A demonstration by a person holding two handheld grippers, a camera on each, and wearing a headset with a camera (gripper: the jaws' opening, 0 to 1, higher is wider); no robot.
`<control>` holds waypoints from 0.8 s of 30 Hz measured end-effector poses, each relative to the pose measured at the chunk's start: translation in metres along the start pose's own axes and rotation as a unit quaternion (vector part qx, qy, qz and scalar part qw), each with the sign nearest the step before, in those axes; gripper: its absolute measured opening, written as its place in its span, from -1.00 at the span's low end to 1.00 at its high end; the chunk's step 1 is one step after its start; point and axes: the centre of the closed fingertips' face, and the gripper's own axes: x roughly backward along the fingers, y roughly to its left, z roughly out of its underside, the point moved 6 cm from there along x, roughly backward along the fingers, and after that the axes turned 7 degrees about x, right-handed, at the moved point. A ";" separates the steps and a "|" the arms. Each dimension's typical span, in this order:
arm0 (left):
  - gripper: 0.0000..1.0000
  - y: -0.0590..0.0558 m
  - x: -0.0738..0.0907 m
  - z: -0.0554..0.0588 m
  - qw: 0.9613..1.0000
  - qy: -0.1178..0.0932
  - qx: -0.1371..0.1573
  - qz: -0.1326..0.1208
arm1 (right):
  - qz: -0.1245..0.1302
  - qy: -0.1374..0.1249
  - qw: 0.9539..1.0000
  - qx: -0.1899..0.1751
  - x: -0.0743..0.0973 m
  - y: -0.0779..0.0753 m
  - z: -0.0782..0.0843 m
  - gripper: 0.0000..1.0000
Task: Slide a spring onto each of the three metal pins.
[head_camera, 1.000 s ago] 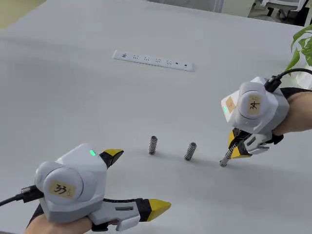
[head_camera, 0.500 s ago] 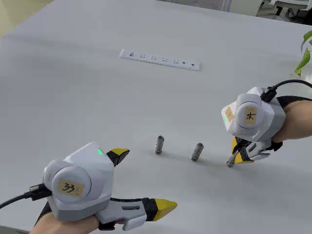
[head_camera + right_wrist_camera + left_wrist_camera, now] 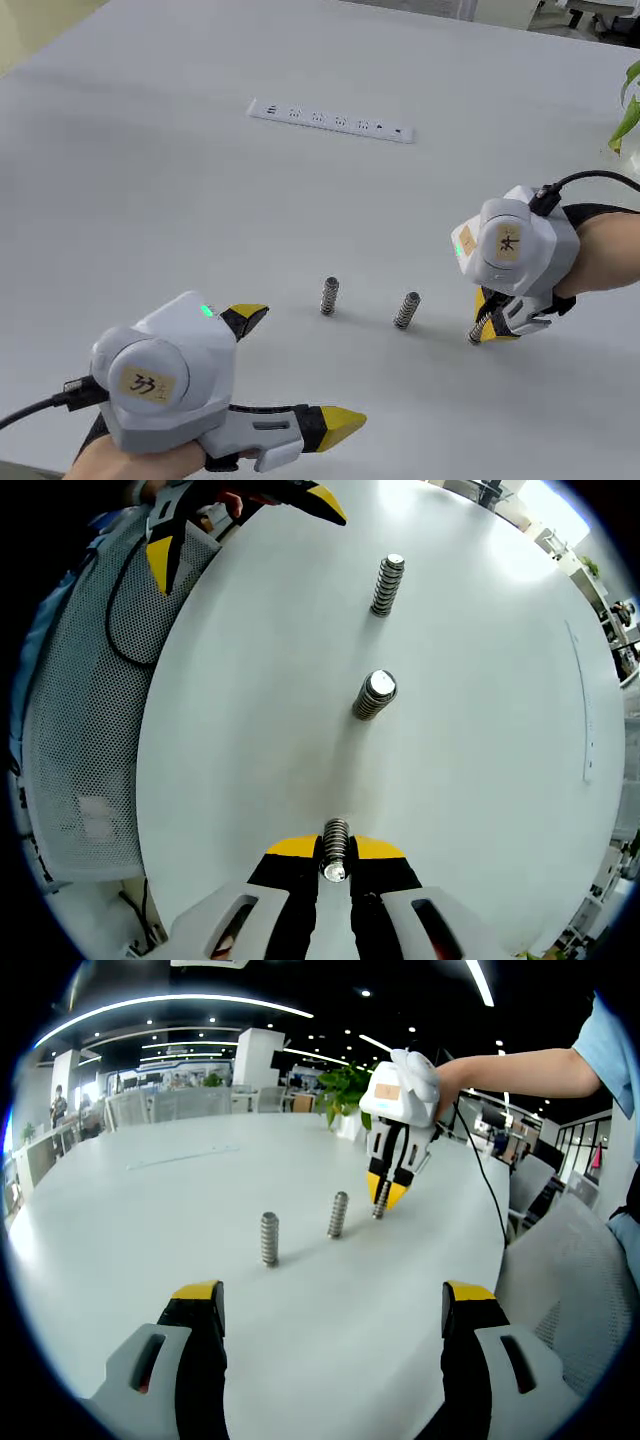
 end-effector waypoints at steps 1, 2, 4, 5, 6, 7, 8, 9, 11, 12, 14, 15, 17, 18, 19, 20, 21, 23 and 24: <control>0.76 0.000 0.000 0.000 1.000 0.000 0.000 0.000 | 0.002 0.002 1.000 0.001 0.000 0.000 0.000 -0.85; 0.76 0.000 0.000 0.000 1.000 -0.001 0.001 0.000 | 0.003 0.003 1.000 0.002 0.000 0.000 0.001 -0.85; 0.76 0.000 0.000 -0.001 1.000 -0.002 0.001 0.000 | 0.002 0.003 1.000 0.001 -0.001 0.000 0.001 -0.85; 0.76 0.000 0.000 -0.001 1.000 -0.001 0.001 0.000 | 0.003 0.003 1.000 0.002 -0.001 0.000 0.001 -0.85; 0.76 0.000 0.001 -0.001 1.000 -0.001 0.001 -0.001 | 0.003 0.004 1.000 0.001 -0.001 0.000 0.001 -0.85; 0.76 0.000 0.001 -0.001 1.000 -0.002 0.001 -0.001 | 0.004 0.004 1.000 0.001 -0.001 0.000 0.001 -0.84; 0.76 0.000 0.001 -0.002 1.000 -0.002 0.001 -0.001 | 0.003 0.003 1.000 0.001 -0.001 0.000 0.001 -0.84; 0.76 0.000 0.001 -0.002 1.000 -0.002 0.002 0.000 | 0.004 0.003 1.000 0.000 -0.001 0.000 0.001 -0.84; 0.76 0.000 0.001 -0.002 1.000 -0.002 0.001 0.000 | 0.005 0.003 1.000 0.000 -0.002 0.000 0.002 -0.84; 0.76 0.000 0.001 -0.002 1.000 -0.002 0.001 -0.001 | 0.003 0.002 1.000 0.000 -0.002 0.000 0.002 -0.84; 0.76 0.000 0.000 -0.002 1.000 -0.002 0.001 -0.001 | 0.001 -0.001 1.000 -0.006 -0.003 0.000 0.002 -0.79; 0.76 0.000 0.000 -0.002 1.000 -0.002 0.001 -0.001 | 0.001 -0.002 1.000 -0.010 -0.003 0.000 0.003 -0.75; 0.76 0.000 0.000 -0.002 1.000 -0.003 0.001 -0.001 | 0.005 -0.005 1.000 -0.012 -0.004 -0.001 0.004 -0.58; 0.76 0.000 0.000 -0.002 1.000 -0.003 0.002 -0.001 | 0.008 -0.010 1.000 -0.014 -0.005 -0.001 0.004 -0.50; 0.76 0.000 0.000 -0.002 1.000 -0.003 0.002 -0.001 | 0.009 -0.018 1.000 -0.017 -0.005 -0.001 0.004 -0.42; 0.76 0.000 0.000 -0.002 1.000 -0.003 0.002 -0.001 | 0.012 -0.025 0.999 -0.021 -0.005 -0.002 0.003 -0.30; 0.76 0.000 0.000 -0.002 1.000 -0.003 0.002 -0.001 | 0.013 -0.032 0.999 -0.026 -0.005 -0.001 0.003 -0.21; 0.76 0.000 0.000 -0.002 1.000 -0.003 0.001 -0.001 | 0.013 -0.045 0.998 -0.034 -0.005 0.000 0.002 0.03; 0.76 -0.001 0.000 -0.002 1.000 -0.003 0.001 0.000 | 0.016 -0.052 0.998 -0.040 -0.005 0.000 0.001 0.12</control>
